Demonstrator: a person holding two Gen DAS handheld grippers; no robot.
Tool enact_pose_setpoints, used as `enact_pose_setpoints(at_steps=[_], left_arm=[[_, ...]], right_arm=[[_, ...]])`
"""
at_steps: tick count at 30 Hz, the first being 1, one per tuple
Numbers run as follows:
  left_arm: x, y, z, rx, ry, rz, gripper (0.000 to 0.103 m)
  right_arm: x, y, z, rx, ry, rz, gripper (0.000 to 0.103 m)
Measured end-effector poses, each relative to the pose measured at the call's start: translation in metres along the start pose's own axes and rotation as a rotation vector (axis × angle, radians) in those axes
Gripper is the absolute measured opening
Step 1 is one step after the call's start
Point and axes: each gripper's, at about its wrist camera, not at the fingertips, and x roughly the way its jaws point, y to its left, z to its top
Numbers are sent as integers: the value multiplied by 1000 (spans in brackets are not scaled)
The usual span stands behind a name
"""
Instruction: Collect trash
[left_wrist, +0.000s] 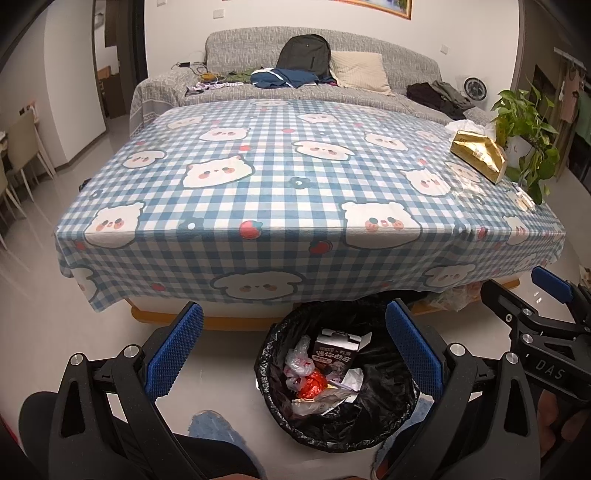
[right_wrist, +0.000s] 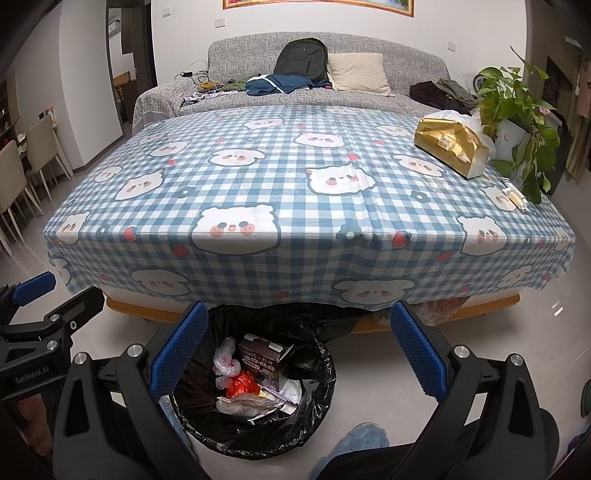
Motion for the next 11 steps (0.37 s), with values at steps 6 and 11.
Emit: enact_pose_setpoints(at_steps=[6, 11], left_arm=[[3, 0, 2, 3, 11, -11, 97], [4, 1, 2, 3, 4, 7, 97]], right_arm=[[0, 0, 0, 0, 0, -1, 95], [1, 0, 1, 0, 0, 0, 95]])
